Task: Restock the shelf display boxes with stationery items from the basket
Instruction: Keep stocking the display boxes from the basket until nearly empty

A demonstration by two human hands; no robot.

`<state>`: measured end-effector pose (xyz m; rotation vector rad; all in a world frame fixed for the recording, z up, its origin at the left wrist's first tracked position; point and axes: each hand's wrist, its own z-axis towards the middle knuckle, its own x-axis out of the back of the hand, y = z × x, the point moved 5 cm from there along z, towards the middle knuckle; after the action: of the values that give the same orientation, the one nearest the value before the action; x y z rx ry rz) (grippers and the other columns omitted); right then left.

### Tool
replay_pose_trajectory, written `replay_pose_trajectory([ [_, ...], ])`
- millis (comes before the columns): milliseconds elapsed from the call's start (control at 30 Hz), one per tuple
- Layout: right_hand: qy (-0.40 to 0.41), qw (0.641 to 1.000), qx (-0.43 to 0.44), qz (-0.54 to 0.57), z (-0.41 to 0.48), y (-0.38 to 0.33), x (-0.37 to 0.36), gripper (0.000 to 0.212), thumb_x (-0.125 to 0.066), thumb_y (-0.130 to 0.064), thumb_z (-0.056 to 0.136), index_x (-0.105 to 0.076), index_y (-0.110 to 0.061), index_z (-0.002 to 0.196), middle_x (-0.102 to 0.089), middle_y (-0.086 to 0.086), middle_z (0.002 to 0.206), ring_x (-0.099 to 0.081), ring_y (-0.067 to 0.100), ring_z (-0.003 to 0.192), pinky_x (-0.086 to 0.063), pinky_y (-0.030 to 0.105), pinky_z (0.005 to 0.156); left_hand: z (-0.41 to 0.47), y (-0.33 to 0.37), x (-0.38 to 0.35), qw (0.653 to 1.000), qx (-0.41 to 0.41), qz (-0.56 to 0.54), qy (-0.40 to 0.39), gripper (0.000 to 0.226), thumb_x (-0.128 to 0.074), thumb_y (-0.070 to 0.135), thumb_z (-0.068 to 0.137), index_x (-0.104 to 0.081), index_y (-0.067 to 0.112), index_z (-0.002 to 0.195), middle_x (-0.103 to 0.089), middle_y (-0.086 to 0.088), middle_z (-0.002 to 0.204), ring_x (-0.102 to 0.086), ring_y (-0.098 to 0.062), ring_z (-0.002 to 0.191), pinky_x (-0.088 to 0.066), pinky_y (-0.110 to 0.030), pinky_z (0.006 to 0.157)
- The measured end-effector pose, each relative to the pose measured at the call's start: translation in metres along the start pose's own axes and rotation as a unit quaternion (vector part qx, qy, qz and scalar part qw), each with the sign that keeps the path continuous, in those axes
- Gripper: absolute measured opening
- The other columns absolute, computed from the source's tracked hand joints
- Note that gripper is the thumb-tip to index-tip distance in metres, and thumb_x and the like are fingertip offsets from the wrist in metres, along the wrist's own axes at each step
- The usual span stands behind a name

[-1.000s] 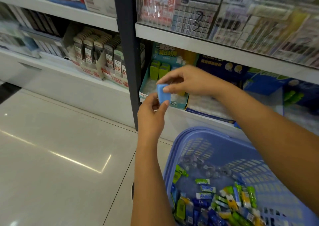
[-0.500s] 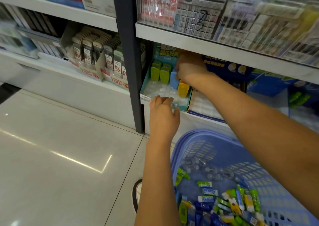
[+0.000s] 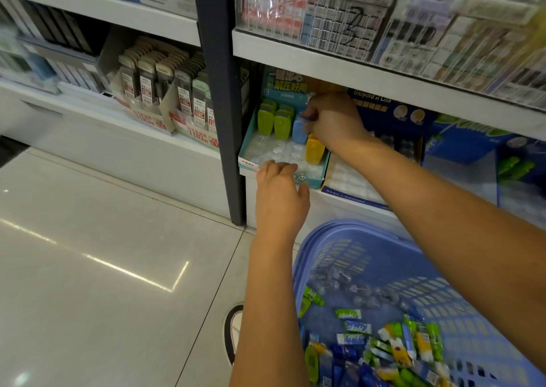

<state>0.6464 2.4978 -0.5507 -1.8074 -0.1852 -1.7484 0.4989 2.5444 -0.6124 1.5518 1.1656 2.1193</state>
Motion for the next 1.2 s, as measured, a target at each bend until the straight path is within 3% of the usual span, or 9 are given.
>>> replay_pose_trajectory([
  [167, -0.015, 0.996, -0.086, 0.033, 0.010, -0.012, -0.009, 0.024, -0.042, -0.004, 0.092, -0.062, 0.007, 0.100, -0.056, 0.016, 0.095, -0.054, 0.028, 0.083, -0.033, 0.027, 0.057, 0.002, 0.001, -0.001, 1.000, -0.011, 0.007, 0.005, 0.042, -0.056, 0.020, 0.093, -0.051, 0.008, 0.133, -0.049, -0.007, 0.137, -0.026, -0.022, 0.138, -0.025, -0.028, 0.109],
  [367, -0.008, 0.997, -0.046, -0.057, 0.005, -0.019, -0.014, 0.034, -0.044, -0.010, 0.093, -0.050, -0.001, 0.125, -0.050, 0.015, 0.129, -0.049, 0.030, 0.115, -0.034, 0.028, 0.077, -0.009, 0.005, 0.017, 0.997, -0.023, -0.054, 0.049, 0.034, -0.054, 0.019, 0.095, -0.056, 0.010, 0.127, -0.053, -0.005, 0.132, -0.040, -0.018, 0.130, -0.029, -0.020, 0.103],
  [533, -0.026, 0.998, 0.006, -0.053, -0.027, -0.015, 0.004, 0.033, -0.045, -0.012, 0.095, -0.053, 0.000, 0.125, -0.049, 0.018, 0.130, -0.050, 0.032, 0.117, -0.040, 0.033, 0.092, -0.045, 0.008, 0.019, 0.992, 0.028, -0.122, 0.019, 0.022, -0.054, 0.022, 0.095, -0.068, 0.006, 0.088, -0.070, -0.007, 0.084, -0.065, -0.019, 0.072, -0.054, -0.037, 0.073],
  [667, 0.045, 0.998, 0.046, -0.004, -0.121, 0.034, 0.003, 0.033, -0.048, -0.025, 0.094, -0.056, -0.005, 0.069, -0.053, 0.012, 0.078, -0.049, 0.025, 0.068, -0.036, 0.035, 0.062, -0.064, -0.002, -0.030, 0.976, 0.101, -0.090, -0.172, 0.030, -0.056, 0.016, 0.092, -0.067, -0.006, 0.074, -0.069, -0.019, 0.073, -0.067, -0.033, 0.069, -0.057, -0.043, 0.070],
  [733, -0.056, 0.998, -0.034, 0.010, -0.174, 0.081, -0.032, 0.038, -0.051, -0.027, 0.094, -0.058, -0.001, 0.067, -0.057, 0.020, 0.069, -0.053, 0.030, 0.063, -0.042, 0.042, 0.059, -0.071, -0.003, -0.064, 0.961, 0.112, -0.051, -0.249, 0.029, -0.055, 0.011, 0.090, -0.063, -0.008, 0.071, -0.065, -0.027, 0.073, -0.065, -0.037, 0.070, -0.056, -0.044, 0.072],
  [800, -0.219, 0.966, -0.138, 0.009, -0.226, 0.128, -0.083, 0.029, -0.054, -0.022, 0.092, -0.068, 0.004, 0.088, -0.065, 0.026, 0.089, -0.062, 0.036, 0.083, -0.050, 0.047, 0.074, -0.083, -0.002, -0.102, 0.940, 0.080, 0.049, -0.327, 0.027, -0.051, 0.009, 0.091, -0.058, 0.000, 0.066, -0.057, -0.021, 0.065, -0.054, -0.033, 0.064, -0.050, -0.042, 0.072],
  [900, -0.389, 0.904, -0.174, 0.029, -0.296, 0.171, -0.142, 0.024, -0.058, -0.018, 0.090, -0.067, -0.005, 0.109, -0.066, 0.017, 0.110, -0.062, 0.026, 0.093, -0.051, 0.034, 0.081, -0.109, -0.010, -0.155, 0.899, 0.057, 0.148, -0.408, 0.023, -0.045, 0.006, 0.095, -0.063, -0.006, 0.104, -0.062, -0.025, 0.102, -0.056, -0.035, 0.085, -0.044, -0.042, 0.079],
  [1033, -0.441, 0.879, -0.158, 0.095, -0.340, 0.189, -0.177, 0.025, -0.060, -0.014, 0.091, -0.064, -0.012, 0.115, -0.064, 0.008, 0.117, -0.060, 0.018, 0.091, -0.049, 0.028, 0.078, -0.145, -0.058, -0.197, 0.835, 0.087, 0.264, -0.474, 0.036, -0.034, 0.010, 0.102, -0.044, -0.003, 0.134, -0.048, -0.020, 0.136, -0.047, -0.032, 0.125, -0.038, -0.040, 0.104],
  [1200, -0.546, 0.823, -0.094, 0.125, -0.359, 0.184, -0.189, 0.029, -0.079, -0.030, 0.074, -0.072, -0.009, 0.093, -0.071, 0.009, 0.097, -0.065, 0.023, 0.086, -0.051, 0.030, 0.070, -0.158, -0.095, -0.217, 0.788, 0.065, 0.396, -0.467, 0.033, -0.038, 0.011, 0.101, -0.045, -0.001, 0.131, -0.042, -0.019, 0.142, -0.038, -0.032, 0.132, -0.035, -0.040, 0.110],
])
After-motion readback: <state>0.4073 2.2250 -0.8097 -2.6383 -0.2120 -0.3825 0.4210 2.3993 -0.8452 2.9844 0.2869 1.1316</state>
